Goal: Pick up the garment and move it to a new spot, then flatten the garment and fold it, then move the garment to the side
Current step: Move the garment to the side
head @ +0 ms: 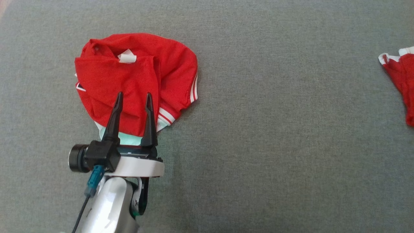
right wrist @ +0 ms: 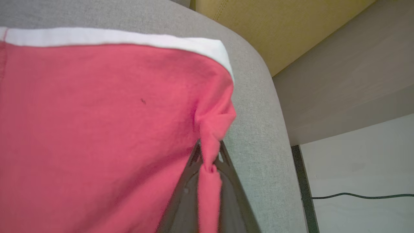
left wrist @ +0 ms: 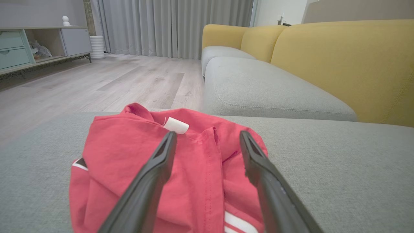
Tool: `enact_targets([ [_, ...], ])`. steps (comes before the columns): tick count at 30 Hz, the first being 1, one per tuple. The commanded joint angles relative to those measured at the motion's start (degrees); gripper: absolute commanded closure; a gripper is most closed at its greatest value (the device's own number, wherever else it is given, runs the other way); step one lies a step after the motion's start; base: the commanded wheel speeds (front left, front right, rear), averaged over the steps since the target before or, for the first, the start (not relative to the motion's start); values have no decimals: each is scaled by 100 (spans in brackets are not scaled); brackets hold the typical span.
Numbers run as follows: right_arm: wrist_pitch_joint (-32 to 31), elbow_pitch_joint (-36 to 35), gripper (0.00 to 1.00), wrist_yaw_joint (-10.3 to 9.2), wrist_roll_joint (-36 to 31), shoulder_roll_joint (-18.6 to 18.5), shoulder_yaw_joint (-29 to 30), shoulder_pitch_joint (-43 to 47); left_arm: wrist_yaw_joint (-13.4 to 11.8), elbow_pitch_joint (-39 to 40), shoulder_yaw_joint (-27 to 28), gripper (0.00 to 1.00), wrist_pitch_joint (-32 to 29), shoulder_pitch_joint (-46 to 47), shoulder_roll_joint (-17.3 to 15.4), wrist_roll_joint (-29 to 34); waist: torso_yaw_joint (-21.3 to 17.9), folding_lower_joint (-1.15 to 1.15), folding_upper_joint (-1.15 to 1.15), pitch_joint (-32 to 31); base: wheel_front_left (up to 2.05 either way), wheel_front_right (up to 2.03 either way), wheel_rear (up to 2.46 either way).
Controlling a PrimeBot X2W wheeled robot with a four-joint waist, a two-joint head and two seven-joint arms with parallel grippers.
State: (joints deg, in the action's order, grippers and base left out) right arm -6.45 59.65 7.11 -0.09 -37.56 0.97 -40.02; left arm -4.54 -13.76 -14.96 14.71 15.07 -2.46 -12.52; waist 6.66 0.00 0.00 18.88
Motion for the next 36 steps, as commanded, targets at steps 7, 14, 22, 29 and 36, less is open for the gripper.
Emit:
enact_targets([
  [7,100,-61,100,37,-431,16,380,-124,8,167,204,0,29,149,-42,70,-10,0,0,-47,0,0,0],
  [14,-26,-195,75,37,-781,242,819,-87,-4,140,209,0,29,129,-42,61,-33,0,0,-127,0,0,0],
  [22,25,-787,0,37,-1154,576,1165,-55,-15,140,260,0,29,35,-42,47,-152,0,0,-418,0,0,0],
  [29,163,-1787,0,37,-984,1369,1014,-49,-46,237,343,0,29,-137,-42,19,-269,0,0,-906,0,0,0],
  [36,532,-3292,0,37,-120,2395,545,350,-46,334,495,0,29,-334,-42,59,-340,0,0,-1325,0,0,0],
])
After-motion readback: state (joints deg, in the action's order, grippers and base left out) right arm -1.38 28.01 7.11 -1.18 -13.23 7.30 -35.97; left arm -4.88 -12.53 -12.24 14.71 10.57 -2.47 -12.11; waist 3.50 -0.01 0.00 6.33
